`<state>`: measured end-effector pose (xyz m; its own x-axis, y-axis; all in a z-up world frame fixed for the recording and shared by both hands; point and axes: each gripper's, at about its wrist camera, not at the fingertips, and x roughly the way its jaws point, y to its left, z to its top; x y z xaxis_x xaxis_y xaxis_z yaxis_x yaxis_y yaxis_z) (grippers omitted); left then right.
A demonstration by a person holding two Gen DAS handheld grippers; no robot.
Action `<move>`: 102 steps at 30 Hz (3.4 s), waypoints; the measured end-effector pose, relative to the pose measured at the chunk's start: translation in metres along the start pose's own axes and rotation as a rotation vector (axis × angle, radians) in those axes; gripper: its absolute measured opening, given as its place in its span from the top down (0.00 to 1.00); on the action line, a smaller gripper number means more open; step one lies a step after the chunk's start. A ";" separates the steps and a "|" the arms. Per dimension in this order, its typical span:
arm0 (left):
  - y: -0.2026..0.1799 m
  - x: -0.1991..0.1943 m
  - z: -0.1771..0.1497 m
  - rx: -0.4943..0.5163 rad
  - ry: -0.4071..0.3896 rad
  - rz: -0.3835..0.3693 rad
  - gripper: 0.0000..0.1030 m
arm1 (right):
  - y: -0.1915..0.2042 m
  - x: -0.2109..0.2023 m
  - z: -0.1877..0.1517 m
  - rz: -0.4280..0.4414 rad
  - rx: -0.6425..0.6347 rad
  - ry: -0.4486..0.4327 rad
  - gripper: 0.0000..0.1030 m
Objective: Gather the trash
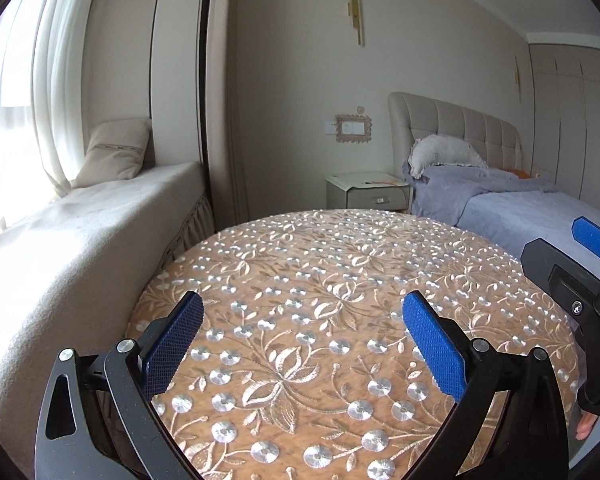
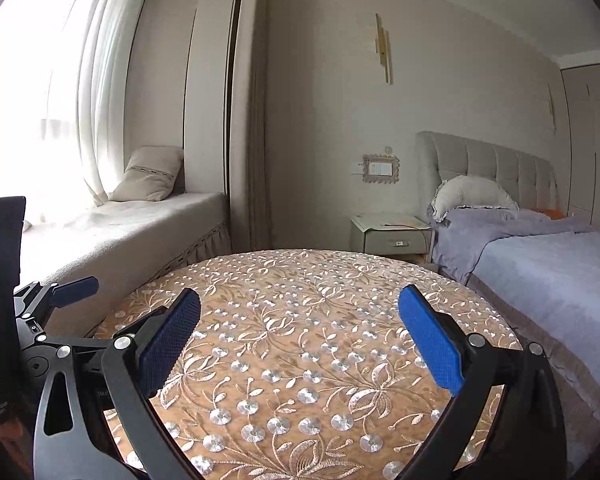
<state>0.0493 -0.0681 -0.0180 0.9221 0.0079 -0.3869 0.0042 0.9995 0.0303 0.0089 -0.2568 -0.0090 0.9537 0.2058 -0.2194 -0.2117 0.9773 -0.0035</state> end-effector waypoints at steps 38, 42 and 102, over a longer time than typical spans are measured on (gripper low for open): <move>-0.030 0.004 0.002 0.028 0.014 -0.071 0.05 | -0.043 0.000 -0.019 -0.029 0.109 -0.001 0.04; -0.035 0.013 -0.001 0.045 0.029 -0.026 0.05 | -0.056 0.007 -0.027 -0.030 0.147 0.021 0.04; 0.472 -0.394 -0.174 -1.007 0.453 1.244 0.04 | 0.647 -0.151 -0.042 1.356 -0.898 0.543 0.04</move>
<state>-0.3799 0.4055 -0.0115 -0.0101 0.5893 -0.8078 -0.9999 -0.0078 0.0068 -0.2812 0.3427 -0.0187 -0.1315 0.5755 -0.8072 -0.9708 -0.2397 -0.0127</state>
